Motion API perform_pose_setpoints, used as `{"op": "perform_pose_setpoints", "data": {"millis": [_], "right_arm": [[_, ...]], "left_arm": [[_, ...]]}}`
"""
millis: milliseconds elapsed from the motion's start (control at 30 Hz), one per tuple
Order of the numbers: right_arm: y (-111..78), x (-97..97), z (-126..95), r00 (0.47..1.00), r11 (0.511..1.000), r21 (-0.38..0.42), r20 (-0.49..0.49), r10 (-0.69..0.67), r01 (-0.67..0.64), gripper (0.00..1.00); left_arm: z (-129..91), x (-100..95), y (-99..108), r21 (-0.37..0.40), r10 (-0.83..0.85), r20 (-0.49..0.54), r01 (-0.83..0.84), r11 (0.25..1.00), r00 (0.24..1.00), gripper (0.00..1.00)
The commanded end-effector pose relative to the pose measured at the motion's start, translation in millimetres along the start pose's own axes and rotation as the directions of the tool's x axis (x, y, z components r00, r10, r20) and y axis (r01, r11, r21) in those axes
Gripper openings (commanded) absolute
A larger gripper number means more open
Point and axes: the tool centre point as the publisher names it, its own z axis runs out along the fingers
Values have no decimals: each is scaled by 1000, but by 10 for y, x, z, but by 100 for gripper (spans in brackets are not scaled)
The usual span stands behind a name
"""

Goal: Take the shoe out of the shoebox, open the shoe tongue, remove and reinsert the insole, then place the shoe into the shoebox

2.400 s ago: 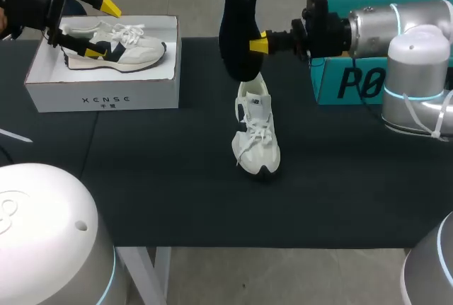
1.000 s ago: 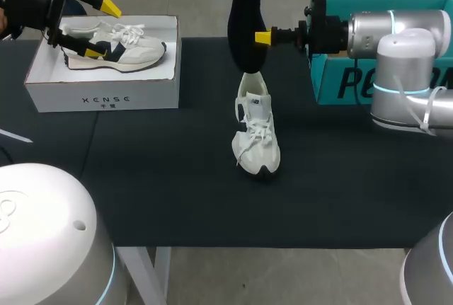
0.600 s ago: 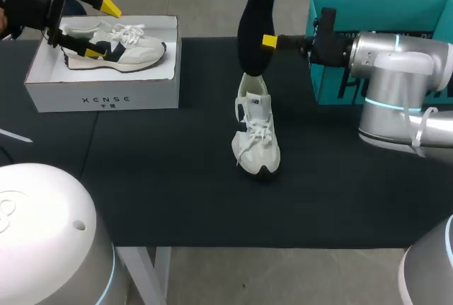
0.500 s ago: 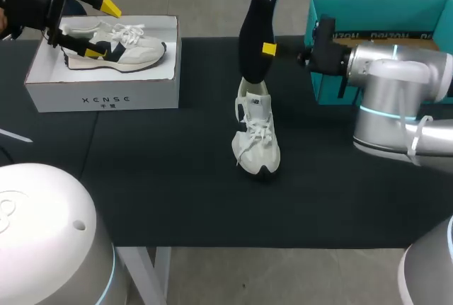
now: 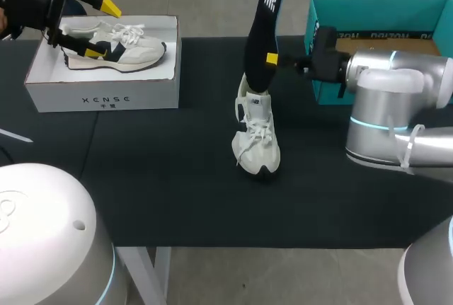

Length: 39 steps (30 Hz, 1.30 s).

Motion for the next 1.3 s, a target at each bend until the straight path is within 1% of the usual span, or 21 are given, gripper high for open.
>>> {"op": "perform_pose_setpoints", "data": {"millis": [33,267,433,567,833,1000,1100,1167,1300], "right_arm": [[45,-48,1,1000,994,102,-7,27,-26,0],[-14,-137,-12,999,987,153,13,52,-53,0],[-48,-180,25,999,983,181,12,30,-32,0],[-107,-247,84,1000,983,180,12,26,-28,0],[-179,-293,178,1000,982,191,5,13,-13,0],[-140,-323,181,1000,985,172,9,-18,17,0],[-121,-370,183,998,985,159,-9,-61,62,0],[-123,-399,182,996,987,135,-21,-82,84,0],[-147,-461,189,994,986,129,-32,-101,104,0]], "left_arm": [[-1,4,-4,-1,-1,3,1,1000,1000,100],[-1,4,-4,-1,-1,3,1,1000,1000,100],[-1,4,-4,-1,-1,3,1,1000,1000,100],[-1,4,-4,-1,-1,3,1,1000,1000,100],[-1,4,-4,-1,-1,3,1,1000,1000,100],[-1,4,-4,-1,-1,3,1,1000,1000,100],[-1,4,-4,-1,-1,3,1,1000,1000,100],[-1,4,-4,-1,-1,3,1,1000,1000,100],[-1,4,-4,-1,-1,3,1,1000,1000,100]]}}
